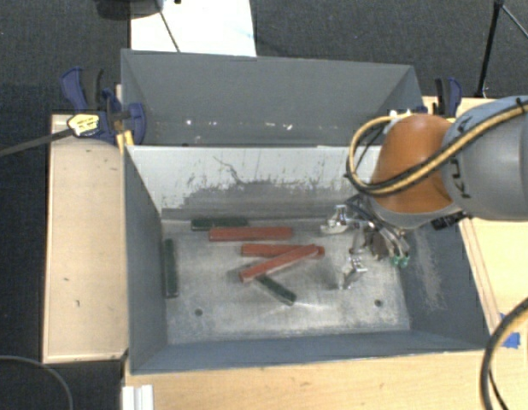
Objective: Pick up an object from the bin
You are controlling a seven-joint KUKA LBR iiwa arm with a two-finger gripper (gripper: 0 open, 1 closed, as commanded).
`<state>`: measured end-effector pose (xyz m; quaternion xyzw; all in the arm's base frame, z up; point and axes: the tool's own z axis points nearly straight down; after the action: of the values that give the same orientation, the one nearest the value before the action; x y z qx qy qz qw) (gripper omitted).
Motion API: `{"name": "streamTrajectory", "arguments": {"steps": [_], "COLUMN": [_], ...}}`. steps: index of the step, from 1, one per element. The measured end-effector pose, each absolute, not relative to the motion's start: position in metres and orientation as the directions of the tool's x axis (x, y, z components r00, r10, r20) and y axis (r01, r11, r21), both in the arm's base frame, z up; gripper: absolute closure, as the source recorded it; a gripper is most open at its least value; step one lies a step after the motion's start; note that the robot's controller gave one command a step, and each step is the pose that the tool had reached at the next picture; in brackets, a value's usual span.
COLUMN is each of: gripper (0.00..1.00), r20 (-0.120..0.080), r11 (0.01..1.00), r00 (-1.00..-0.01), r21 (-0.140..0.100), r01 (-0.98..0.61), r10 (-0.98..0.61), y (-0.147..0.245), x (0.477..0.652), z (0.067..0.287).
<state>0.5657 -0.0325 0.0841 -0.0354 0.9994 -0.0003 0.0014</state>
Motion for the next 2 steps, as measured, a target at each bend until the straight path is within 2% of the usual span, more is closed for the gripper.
{"name": "streamTrajectory", "arguments": {"steps": [1,2], "gripper": [0.00,1.00], "r20": [-0.006,-0.022], "r11": [0.997,1.000], "r00": [-0.997,-1.000], "r21": [0.001,0.003], "r01": [-0.080,0.018], "r10": [-0.080,0.018], "y": [0.0180,0.0229], "x": [0.5946,0.5946], "z": [0.0844,0.0771]}}
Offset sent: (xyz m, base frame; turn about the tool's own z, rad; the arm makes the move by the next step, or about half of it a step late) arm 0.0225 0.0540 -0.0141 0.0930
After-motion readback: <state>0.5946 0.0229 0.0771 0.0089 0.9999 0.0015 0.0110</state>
